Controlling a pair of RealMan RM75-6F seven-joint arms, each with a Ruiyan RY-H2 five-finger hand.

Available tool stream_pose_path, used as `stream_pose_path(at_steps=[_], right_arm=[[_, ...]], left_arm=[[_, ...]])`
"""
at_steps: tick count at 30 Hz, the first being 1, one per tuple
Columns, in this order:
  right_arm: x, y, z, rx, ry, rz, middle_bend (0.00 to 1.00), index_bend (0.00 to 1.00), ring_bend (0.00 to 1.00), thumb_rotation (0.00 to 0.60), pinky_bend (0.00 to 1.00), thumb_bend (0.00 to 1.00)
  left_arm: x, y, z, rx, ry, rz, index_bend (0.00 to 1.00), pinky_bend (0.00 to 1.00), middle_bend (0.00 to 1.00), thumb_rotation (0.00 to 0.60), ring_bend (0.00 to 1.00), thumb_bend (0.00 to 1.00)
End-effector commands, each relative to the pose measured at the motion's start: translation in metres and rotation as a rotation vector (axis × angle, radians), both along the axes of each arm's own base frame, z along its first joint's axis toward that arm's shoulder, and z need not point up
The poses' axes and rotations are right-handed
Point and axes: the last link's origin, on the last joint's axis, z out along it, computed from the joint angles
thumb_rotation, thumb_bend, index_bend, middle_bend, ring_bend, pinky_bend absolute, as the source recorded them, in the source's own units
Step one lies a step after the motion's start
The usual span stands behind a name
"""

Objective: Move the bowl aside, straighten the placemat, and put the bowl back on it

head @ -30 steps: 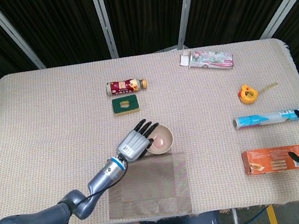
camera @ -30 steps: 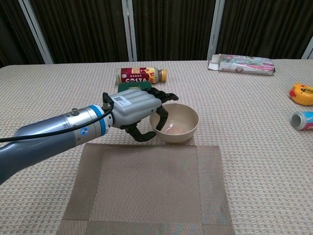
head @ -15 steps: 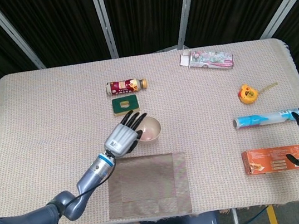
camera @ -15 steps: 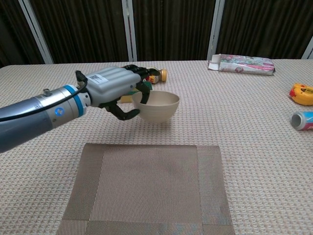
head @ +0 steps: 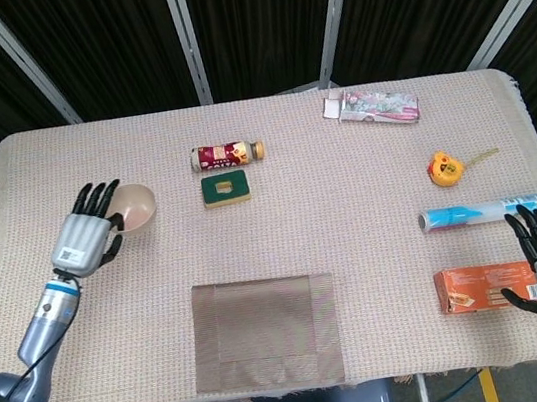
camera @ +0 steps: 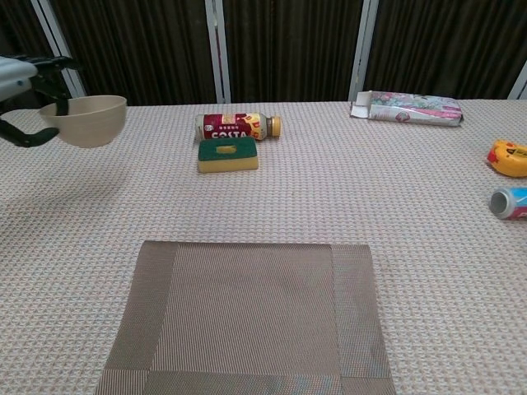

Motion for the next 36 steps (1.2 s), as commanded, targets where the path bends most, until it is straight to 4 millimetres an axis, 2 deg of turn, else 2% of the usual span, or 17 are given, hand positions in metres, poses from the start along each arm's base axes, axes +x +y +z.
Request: stream_pose_path(at_steps=[1,7,11,15,17,19,21,23,26,30,36], right_arm=[[0.002,0.002,0.000,-0.001,-0.006,0.009,0.00,0.00,0.00,0.600,0.00,0.00],[0.005,0.004,-0.002,0.009,-0.007,0.019,0.00,0.00,0.00,0.600,0.00,0.00],[0.005,0.004,-0.003,0.015,-0.002,0.021,0.00,0.00,0.00,0.600,0.00,0.00],[0.004,0.004,-0.002,0.008,-0.001,0.020,0.00,0.00,0.00,0.600,0.00,0.00],[0.004,0.004,-0.001,0.006,-0.001,0.019,0.00,0.00,0.00,0.600,0.00,0.00],[0.003,0.004,-0.001,0.005,-0.001,0.018,0.00,0.00,0.00,0.600,0.00,0.00],[0.003,0.005,0.000,0.002,-0.001,0.016,0.00,0.00,0.00,0.600,0.00,0.00],[0.003,0.005,0.001,0.000,-0.002,0.016,0.00,0.00,0.00,0.600,0.00,0.00],[0.003,0.006,0.002,-0.004,-0.005,0.018,0.00,0.00,0.00,0.600,0.00,0.00],[0.004,0.007,0.001,-0.002,-0.009,0.028,0.00,0.00,0.00,0.600,0.00,0.00],[0.005,0.007,-0.001,0.010,-0.011,0.032,0.00,0.00,0.00,0.600,0.00,0.00]], left_arm=[[-0.049,-0.014,0.031,0.041,-0.019,0.108,0.69,0.00,0.00,0.600,0.00,0.50],[-0.078,-0.023,0.033,0.034,-0.007,0.166,0.69,0.00,0.00,0.600,0.00,0.50],[-0.091,-0.027,0.022,0.007,-0.006,0.207,0.69,0.00,0.00,0.600,0.00,0.51],[-0.095,-0.028,0.011,-0.009,0.000,0.217,0.65,0.00,0.00,0.600,0.00,0.51],[-0.096,-0.030,0.007,-0.014,0.005,0.219,0.56,0.00,0.00,0.600,0.00,0.46],[-0.097,-0.032,0.005,-0.022,0.013,0.226,0.35,0.00,0.00,0.600,0.00,0.26],[-0.098,-0.035,0.004,-0.038,0.022,0.239,0.22,0.00,0.00,0.600,0.00,0.12],[-0.096,-0.037,0.004,-0.046,0.023,0.236,0.16,0.00,0.00,0.600,0.00,0.06],[-0.078,-0.046,0.011,-0.048,-0.009,0.153,0.16,0.00,0.00,0.600,0.00,0.05],[-0.049,-0.065,0.019,-0.048,-0.040,-0.009,0.25,0.00,0.00,0.600,0.00,0.08],[-0.001,-0.124,0.004,-0.236,-0.129,-0.194,0.36,0.00,0.00,0.600,0.00,0.19]])
